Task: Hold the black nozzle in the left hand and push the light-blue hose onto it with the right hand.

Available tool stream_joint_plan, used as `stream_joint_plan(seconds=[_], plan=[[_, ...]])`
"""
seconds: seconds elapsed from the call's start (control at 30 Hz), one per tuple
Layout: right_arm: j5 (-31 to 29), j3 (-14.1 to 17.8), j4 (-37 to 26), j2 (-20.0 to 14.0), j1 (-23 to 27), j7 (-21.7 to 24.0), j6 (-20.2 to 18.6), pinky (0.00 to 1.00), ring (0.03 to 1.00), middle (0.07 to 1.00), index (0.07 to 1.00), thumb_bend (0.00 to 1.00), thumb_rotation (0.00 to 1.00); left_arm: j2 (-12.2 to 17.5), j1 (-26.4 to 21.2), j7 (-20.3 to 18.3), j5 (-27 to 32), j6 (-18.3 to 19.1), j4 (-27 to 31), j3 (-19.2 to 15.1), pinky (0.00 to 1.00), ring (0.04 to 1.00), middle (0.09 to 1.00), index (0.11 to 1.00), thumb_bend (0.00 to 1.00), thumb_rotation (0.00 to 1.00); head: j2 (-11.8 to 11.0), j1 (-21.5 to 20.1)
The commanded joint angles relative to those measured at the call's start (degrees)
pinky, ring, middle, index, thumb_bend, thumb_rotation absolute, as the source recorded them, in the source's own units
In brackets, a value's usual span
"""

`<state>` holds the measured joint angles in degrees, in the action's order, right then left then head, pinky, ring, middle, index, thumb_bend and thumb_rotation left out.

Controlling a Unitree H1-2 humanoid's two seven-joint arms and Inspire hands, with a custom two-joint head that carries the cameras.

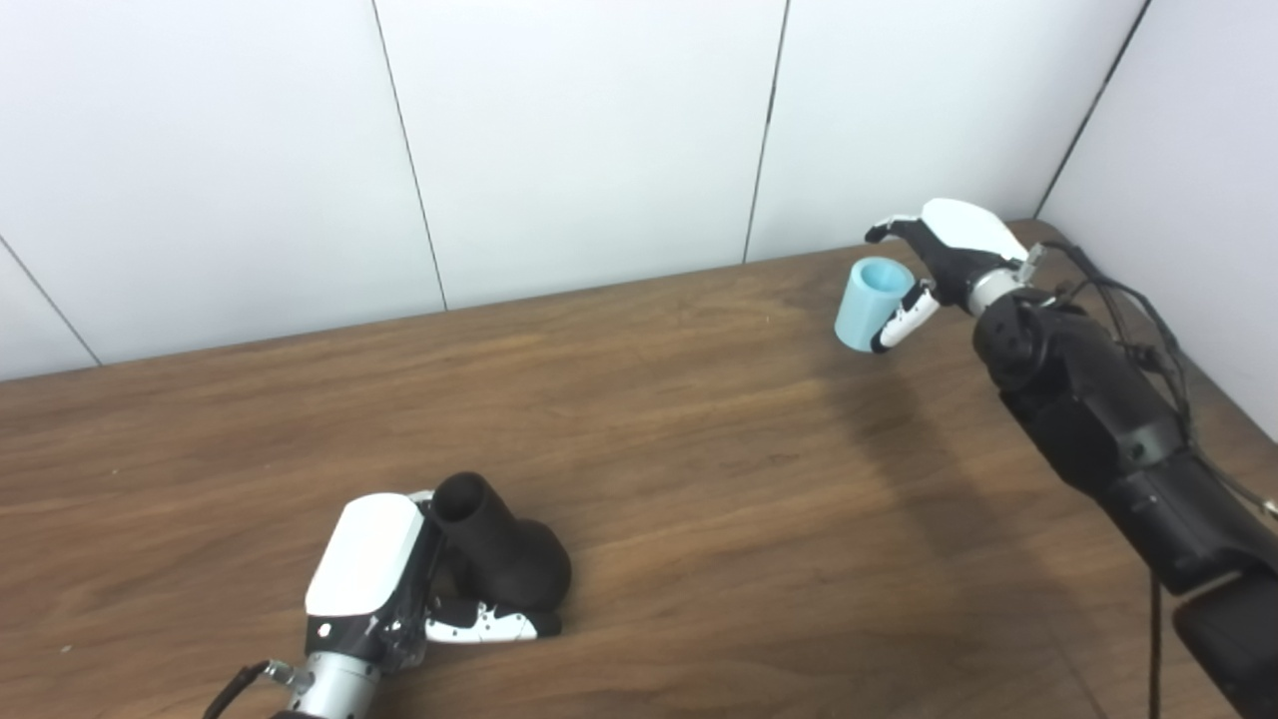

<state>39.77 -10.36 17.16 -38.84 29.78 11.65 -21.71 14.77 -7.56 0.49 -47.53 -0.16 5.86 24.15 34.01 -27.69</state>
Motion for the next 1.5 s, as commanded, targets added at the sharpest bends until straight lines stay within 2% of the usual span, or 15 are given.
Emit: stream_joint_plan(seconds=[0.0, 0.27, 0.47, 0.57, 0.7, 0.9, 1.17, 1.47], plan=[[0.6, 0.6, -0.1, -1.9, 3.0, -2.3, 2.2, 0.72, 0.853, 0.869, 0.805, 0.95, 0.1, -0.1, 1.5, -3.2, 0.2, 0.9, -2.7, 1.0, 0.48, 0.537, 0.447, 0.508, 0.52, 0.0, 0.0, -0.1], [-1.5, 1.7, 4.8, -0.6, 3.3, -7.4, 7.3, 0.68, 0.805, 0.839, 0.776, 0.95, 0.07, -0.5, 1.5, -3.1, -0.6, 1.1, -3.0, 1.0, 0.47, 0.528, 0.451, 0.506, 0.52, 0.0, -0.1, 0.0], [-3.3, 3.2, 6.4, 0.1, 3.2, -8.0, 7.0, 0.68, 0.786, 0.834, 0.773, 0.92, 0.06, -0.7, 1.4, -3.1, -1.0, 1.4, -3.4, 0.9, 0.47, 0.532, 0.457, 0.503, 0.52, 0.0, -0.2, 0.1], [-4.2, 3.9, 7.2, 0.4, 3.0, -8.7, 7.9, 0.63, 0.715, 0.753, 0.767, 0.9, 0.05, -0.6, 1.4, -3.2, -1.2, 1.4, -3.4, 1.1, 0.48, 0.536, 0.46, 0.501, 0.52, 0.0, -0.2, 0.3], [-5.3, 4.2, 7.8, 0.5, 2.9, -9.3, 8.1, 0.59, 0.674, 0.727, 0.762, 0.89, 0.07, -0.5, 1.4, -3.2, -1.1, 1.3, -3.4, 1.0, 0.48, 0.532, 0.461, 0.501, 0.52, 0.0, 0.0, 0.4], [-6.1, 4.0, 8.0, 0.7, 2.9, -9.4, 8.1, 0.58, 0.657, 0.717, 0.757, 0.88, 0.09, -0.6, 1.4, -3.3, -1.1, 1.4, -3.2, 1.0, 0.47, 0.524, 0.46, 0.5, 0.52, 0.0, 0.0, 0.4], [-7.5, 4.3, 8.4, 0.7, 2.8, -10.3, 9.8, 0.58, 0.632, 0.694, 0.722, 0.86, 0.05, -0.5, 1.2, -3.4, -1.8, 1.2, -3.5, 1.2, 0.49, 0.539, 0.47, 0.498, 0.52, 0.0, 0.0, 0.4], [-7.6, 4.1, 7.7, 0.6, 2.7, -11.1, 10.6, 0.56, 0.63, 0.686, 0.71, 0.86, 0.05, -0.8, 1.2, -3.1, -1.9, 1.3, -3.9, 1.2, 0.49, 0.535, 0.462, 0.5, 0.52, 0.0, 0.2, 0.8]])
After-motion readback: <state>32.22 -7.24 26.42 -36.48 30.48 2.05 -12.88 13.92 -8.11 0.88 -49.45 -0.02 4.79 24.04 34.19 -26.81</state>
